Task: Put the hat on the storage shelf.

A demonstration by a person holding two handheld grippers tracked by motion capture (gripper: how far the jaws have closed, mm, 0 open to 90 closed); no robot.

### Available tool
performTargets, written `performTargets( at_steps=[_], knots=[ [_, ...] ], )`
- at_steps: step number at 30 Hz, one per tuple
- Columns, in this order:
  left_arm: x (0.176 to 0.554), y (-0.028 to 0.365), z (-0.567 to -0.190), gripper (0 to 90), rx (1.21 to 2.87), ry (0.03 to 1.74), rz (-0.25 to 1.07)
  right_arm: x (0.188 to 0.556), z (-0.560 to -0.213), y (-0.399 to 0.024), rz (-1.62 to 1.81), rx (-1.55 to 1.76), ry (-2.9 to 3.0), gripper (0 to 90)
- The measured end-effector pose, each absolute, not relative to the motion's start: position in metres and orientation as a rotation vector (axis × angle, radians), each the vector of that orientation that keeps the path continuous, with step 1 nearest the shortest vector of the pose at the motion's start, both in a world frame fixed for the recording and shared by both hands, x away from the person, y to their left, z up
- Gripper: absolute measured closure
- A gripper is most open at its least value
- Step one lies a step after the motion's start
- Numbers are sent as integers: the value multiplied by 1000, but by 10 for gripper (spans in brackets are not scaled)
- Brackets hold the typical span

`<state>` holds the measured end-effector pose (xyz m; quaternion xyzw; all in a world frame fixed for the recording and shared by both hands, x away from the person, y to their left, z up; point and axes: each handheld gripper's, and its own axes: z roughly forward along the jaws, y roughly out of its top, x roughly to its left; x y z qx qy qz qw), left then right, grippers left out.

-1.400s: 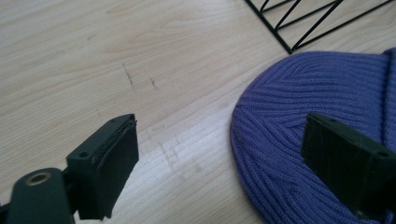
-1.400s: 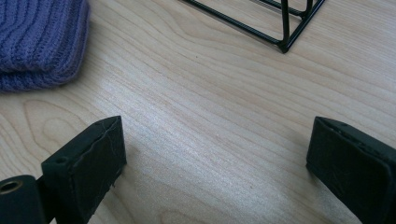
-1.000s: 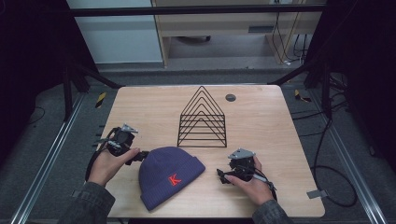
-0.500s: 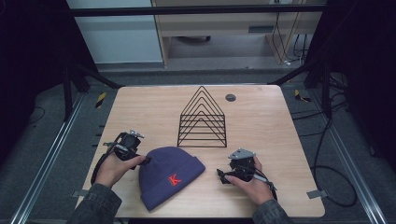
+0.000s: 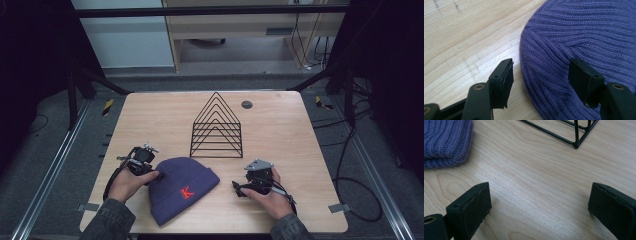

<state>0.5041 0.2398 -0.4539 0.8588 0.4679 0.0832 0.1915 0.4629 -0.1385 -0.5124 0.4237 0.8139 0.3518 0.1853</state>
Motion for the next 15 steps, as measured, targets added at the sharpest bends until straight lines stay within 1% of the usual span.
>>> performTargets(
  at_steps=[7,15],
  knots=[
    [506,240,-461,407,2393,1335,230,463,-512,-139,991,1194,2293,48],
    [505,238,-463,514,2410,1320,219,463,-512,-138,993,1195,2294,48]
  ],
)
